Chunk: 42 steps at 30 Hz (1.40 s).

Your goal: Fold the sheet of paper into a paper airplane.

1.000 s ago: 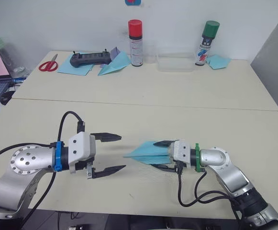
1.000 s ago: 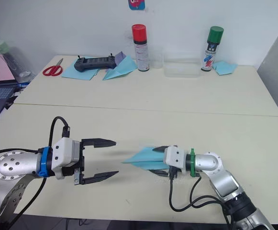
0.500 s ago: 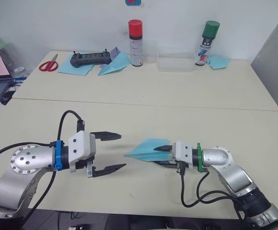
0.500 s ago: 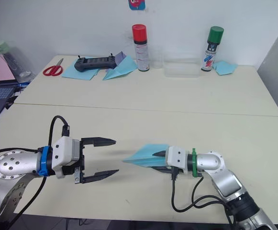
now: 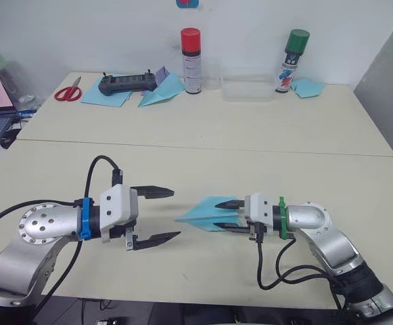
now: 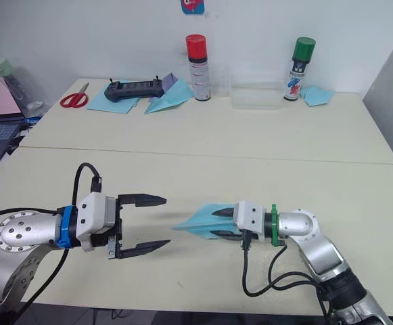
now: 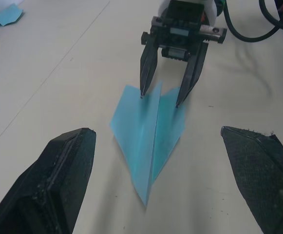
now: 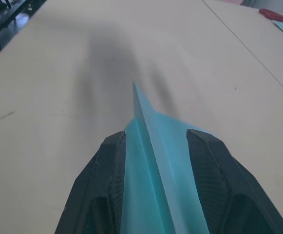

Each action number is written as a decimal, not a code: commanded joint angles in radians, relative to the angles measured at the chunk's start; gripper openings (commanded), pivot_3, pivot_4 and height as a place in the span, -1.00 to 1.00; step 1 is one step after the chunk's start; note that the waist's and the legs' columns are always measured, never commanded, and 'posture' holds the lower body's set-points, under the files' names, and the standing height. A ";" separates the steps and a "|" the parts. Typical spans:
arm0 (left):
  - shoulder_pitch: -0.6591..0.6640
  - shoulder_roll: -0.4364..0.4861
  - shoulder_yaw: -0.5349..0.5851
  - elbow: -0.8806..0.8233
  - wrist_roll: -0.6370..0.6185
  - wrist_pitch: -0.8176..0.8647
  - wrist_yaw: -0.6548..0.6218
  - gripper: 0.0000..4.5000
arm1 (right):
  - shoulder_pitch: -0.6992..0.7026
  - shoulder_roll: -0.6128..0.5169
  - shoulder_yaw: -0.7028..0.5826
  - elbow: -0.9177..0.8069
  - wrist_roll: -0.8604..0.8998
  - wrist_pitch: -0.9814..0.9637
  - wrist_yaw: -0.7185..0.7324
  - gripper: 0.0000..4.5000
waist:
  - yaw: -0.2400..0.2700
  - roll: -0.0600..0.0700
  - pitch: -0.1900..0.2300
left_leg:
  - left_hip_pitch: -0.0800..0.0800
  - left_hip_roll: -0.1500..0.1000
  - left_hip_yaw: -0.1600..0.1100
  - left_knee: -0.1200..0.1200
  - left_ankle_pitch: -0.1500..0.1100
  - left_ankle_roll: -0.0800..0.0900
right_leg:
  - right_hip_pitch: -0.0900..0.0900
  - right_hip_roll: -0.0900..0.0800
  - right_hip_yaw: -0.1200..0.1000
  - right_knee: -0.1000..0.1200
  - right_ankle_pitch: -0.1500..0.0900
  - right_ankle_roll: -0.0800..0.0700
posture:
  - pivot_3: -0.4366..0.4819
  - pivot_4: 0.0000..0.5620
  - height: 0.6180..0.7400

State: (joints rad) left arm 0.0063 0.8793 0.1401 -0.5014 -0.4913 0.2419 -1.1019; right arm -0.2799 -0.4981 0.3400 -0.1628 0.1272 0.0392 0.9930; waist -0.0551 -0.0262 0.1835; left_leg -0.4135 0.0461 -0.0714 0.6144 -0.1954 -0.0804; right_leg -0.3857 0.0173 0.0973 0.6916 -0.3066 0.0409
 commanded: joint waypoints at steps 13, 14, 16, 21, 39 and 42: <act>0.033 0.049 0.085 -0.033 -0.068 0.088 -0.017 1.00 | -0.085 0.079 0.076 0.302 -0.145 -0.150 -0.029 -0.27 | -0.002 0.000 0.000 | 0.004 0.000 0.000 0.000 0.000 0.000 | 0.002 0.000 0.000 0.003 -0.001 -0.001 | -0.05 -0.47 1.00; 0.036 0.057 0.094 -0.030 -0.072 0.097 -0.022 1.00 | -0.088 0.086 0.071 0.312 -0.136 -0.140 -0.026 -0.37 | -0.002 0.000 0.000 | 0.005 0.000 0.000 0.000 0.000 0.000 | 0.002 0.000 0.000 0.003 -0.001 -0.001 | -0.05 -0.47 1.00; 0.043 0.076 0.105 -0.026 -0.086 0.121 -0.039 1.00 | -0.093 0.092 0.065 0.325 -0.122 -0.124 -0.017 -0.62 | -0.002 0.000 0.000 | 0.006 0.000 0.001 0.000 0.000 0.000 | 0.004 0.000 0.000 0.004 -0.001 -0.001 | -0.05 -0.47 1.00; -0.010 0.158 0.112 0.059 -0.097 0.161 -0.122 1.00 | -0.117 0.111 0.049 0.363 -0.070 -0.037 0.018 -1.00 | -0.003 0.000 0.000 | 0.015 0.001 0.001 -0.001 0.000 0.000 | 0.012 0.000 0.001 0.004 -0.004 -0.004 | -0.05 -0.47 1.00; -0.638 0.070 -0.147 0.184 -0.174 0.435 -0.087 1.00 | 0.191 0.166 -0.546 -0.409 0.171 0.835 -0.577 -1.00 | 0.025 -0.001 0.000 | 0.008 -0.001 -0.001 -0.001 0.000 0.000 | 0.006 0.001 -0.001 0.005 -0.005 -0.002 | -0.05 -0.47 1.00; -0.756 0.004 -0.225 0.250 -0.130 0.444 -0.091 1.00 | 0.224 0.227 -0.621 -0.428 0.104 0.877 -0.742 -1.00 | 0.020 -0.001 0.000 | 0.008 -0.001 -0.001 -0.001 0.000 0.000 | 0.006 0.001 0.000 0.004 -0.005 -0.002 | -0.05 -0.47 1.00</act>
State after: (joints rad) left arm -0.7191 0.8897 -0.0722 -0.2608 -0.6398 0.6893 -1.1913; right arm -0.0570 -0.2772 -0.2391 -0.5559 0.2599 0.8995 0.3266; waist -0.0353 -0.0271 0.1840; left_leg -0.4065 0.0449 -0.0718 0.6133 -0.1955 -0.0806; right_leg -0.3808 0.0180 0.0975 0.6961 -0.3118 0.0395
